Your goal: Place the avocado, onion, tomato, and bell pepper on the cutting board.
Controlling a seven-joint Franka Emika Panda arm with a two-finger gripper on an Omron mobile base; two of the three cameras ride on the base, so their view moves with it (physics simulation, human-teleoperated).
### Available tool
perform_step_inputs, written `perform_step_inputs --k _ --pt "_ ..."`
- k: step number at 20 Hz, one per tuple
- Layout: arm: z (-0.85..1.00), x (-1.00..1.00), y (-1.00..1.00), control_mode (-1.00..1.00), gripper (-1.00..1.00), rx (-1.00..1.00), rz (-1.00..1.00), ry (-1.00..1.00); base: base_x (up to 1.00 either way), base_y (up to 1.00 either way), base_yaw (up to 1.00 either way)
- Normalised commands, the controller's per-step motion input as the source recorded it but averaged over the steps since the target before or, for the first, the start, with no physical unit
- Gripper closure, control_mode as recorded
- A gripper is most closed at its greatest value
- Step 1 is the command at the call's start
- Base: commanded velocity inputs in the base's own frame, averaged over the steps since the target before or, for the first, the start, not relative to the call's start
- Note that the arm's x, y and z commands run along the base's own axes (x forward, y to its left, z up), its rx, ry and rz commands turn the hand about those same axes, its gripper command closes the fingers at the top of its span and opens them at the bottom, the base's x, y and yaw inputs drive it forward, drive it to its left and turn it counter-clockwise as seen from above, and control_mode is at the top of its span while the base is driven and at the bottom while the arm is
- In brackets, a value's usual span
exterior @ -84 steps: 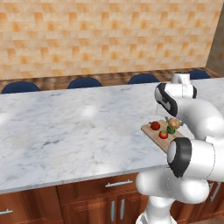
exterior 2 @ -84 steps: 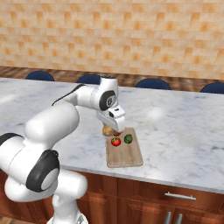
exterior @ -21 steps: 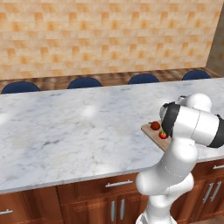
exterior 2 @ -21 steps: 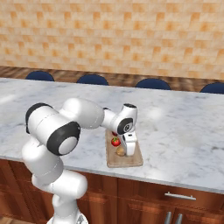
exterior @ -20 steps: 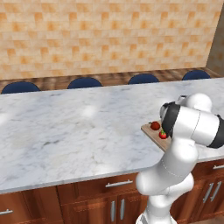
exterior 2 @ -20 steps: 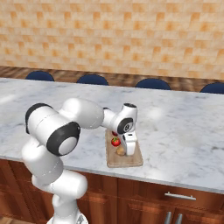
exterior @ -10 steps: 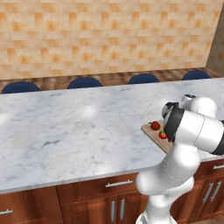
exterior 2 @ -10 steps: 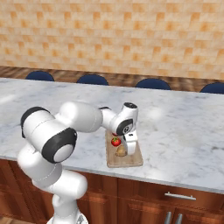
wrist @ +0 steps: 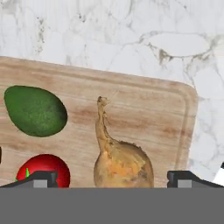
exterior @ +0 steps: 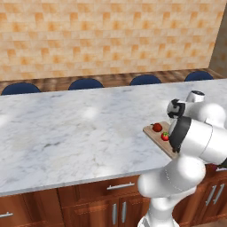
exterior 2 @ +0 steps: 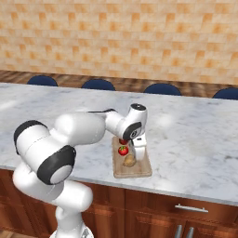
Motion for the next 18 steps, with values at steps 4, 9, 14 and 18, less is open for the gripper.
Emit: perform_step_inputs --k 4,9,14,18 --pt "0.69 -0.02 -0.03 -1.0 -1.0 0.0 0.0 0.0 0.0 0.0 0.0" --pt "0.6 -0.19 -0.1 -1.0 -1.0 0.0 0.0 -0.05 0.0 0.0 0.0" --pt "0.5 -0.34 -0.27 -1.0 -1.0 0.0 0.0 -0.17 0.0 0.0 0.0" --pt "0.34 -0.4 -0.37 -1.0 -1.0 0.04 0.0 -0.27 0.0 0.0 0.0"
